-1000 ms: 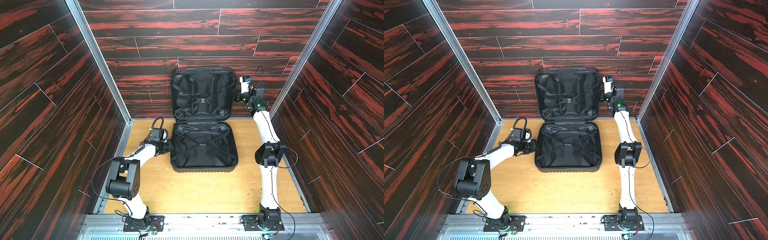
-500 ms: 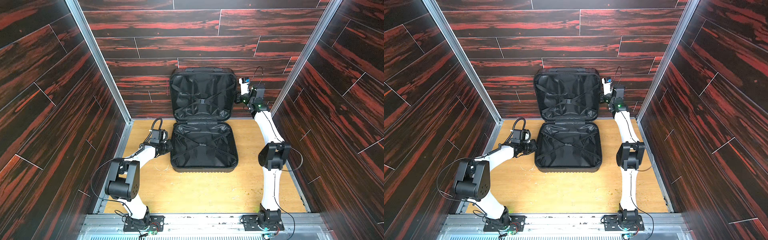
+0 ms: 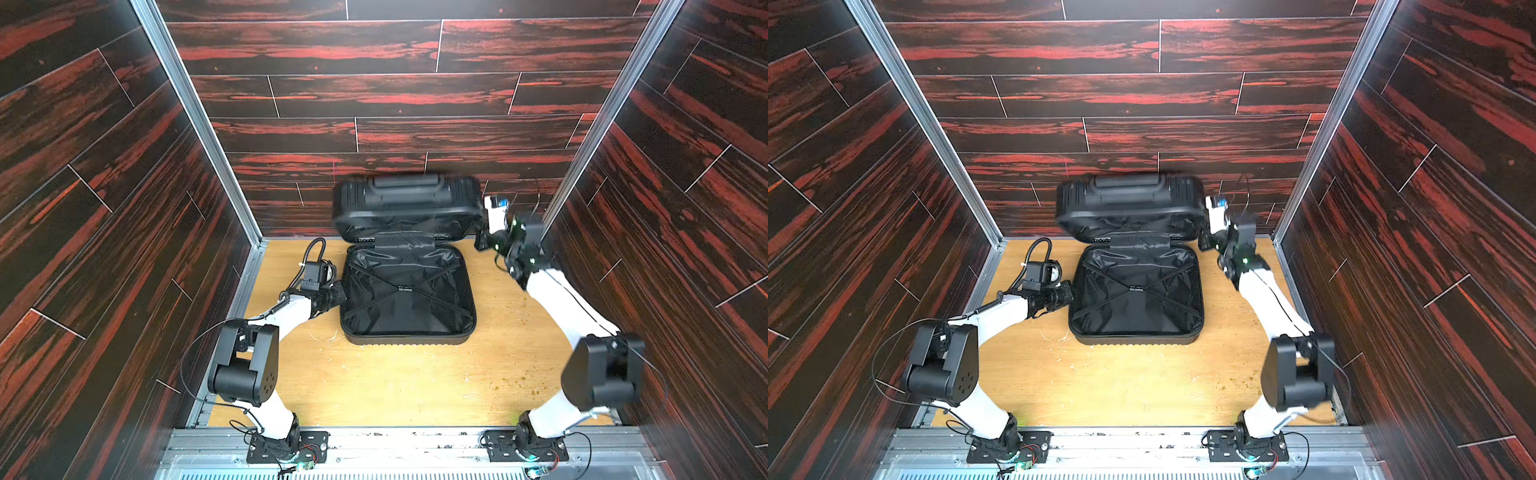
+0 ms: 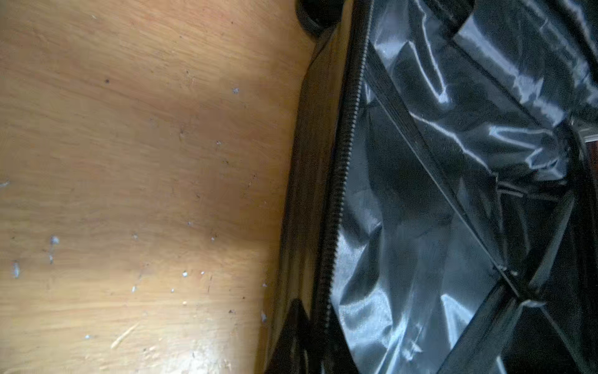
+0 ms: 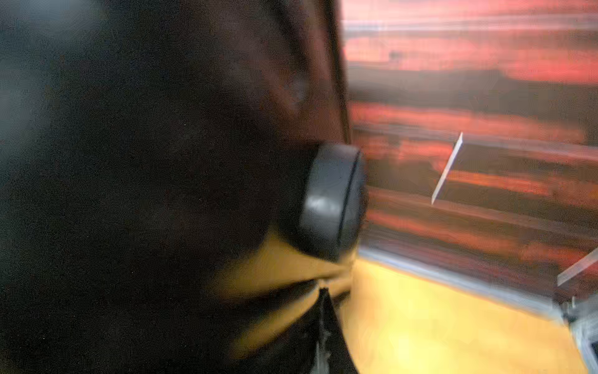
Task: Close the suitcase zippers
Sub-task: Close the suitcase at the center of the board.
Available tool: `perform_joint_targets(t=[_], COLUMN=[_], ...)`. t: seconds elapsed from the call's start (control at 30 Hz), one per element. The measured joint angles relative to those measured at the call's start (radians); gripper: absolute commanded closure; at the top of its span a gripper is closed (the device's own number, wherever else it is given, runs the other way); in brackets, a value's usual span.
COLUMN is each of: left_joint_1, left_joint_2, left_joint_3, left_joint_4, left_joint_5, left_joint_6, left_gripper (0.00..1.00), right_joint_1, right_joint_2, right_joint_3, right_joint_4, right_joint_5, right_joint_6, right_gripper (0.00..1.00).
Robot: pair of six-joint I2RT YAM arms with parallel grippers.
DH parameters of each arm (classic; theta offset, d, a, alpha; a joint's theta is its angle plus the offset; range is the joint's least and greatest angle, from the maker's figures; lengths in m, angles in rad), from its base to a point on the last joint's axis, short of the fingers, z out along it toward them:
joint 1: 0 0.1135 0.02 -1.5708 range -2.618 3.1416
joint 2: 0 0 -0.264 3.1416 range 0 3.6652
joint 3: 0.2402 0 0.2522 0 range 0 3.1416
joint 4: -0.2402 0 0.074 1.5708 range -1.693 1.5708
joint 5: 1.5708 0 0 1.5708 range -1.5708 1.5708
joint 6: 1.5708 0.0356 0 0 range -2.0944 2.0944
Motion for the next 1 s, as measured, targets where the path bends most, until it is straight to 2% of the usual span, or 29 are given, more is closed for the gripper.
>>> perform_joint_targets(t=[0.23, 0.27, 0.3, 0.4, 0.6, 0.73, 0.83, 1.0], left_joint_1=[-0.004, -0.003, -0.003, -0.008, -0.002, 0.002, 0.002, -0.005], left_joint_2=[-0.070, -0.080, -0.096, -0.158, -0.365, -0.485, -0.563, -0.651], left_joint_3=[-0.058, -0.064, -0.074, -0.104, -0.137, -0.150, -0.149, -0.117], left_joint_4=[-0.026, -0.034, -0.045, -0.089, -0.208, -0.293, -0.358, -0.463], left_joint_5=[-0.032, -0.047, -0.058, -0.084, -0.215, -0.349, -0.407, -0.411], left_joint_6=[0.026, 0.032, 0.036, 0.046, 0.069, 0.061, 0.050, -0.028], left_gripper=[0.99, 0.96, 0.89, 0.68, 0.50, 0.41, 0.35, 0.31], right_joint_1=[0.062, 0.067, 0.072, 0.077, 0.076, 0.076, 0.075, 0.035], right_joint_2=[-0.192, -0.218, -0.254, -0.361, -0.516, -0.552, -0.548, -0.405], right_joint_3=[-0.288, -0.315, -0.347, -0.425, -0.533, -0.552, -0.553, -0.502], right_joint_4=[-0.034, -0.042, -0.050, -0.068, -0.149, -0.174, -0.180, -0.183], right_joint_5=[0.015, 0.019, 0.032, 0.087, 0.269, 0.408, 0.491, 0.494], right_joint_6=[0.096, 0.102, 0.110, 0.128, 0.134, 0.136, 0.138, 0.126], right_gripper=[0.76, 0.73, 0.69, 0.65, 0.58, 0.54, 0.52, 0.50])
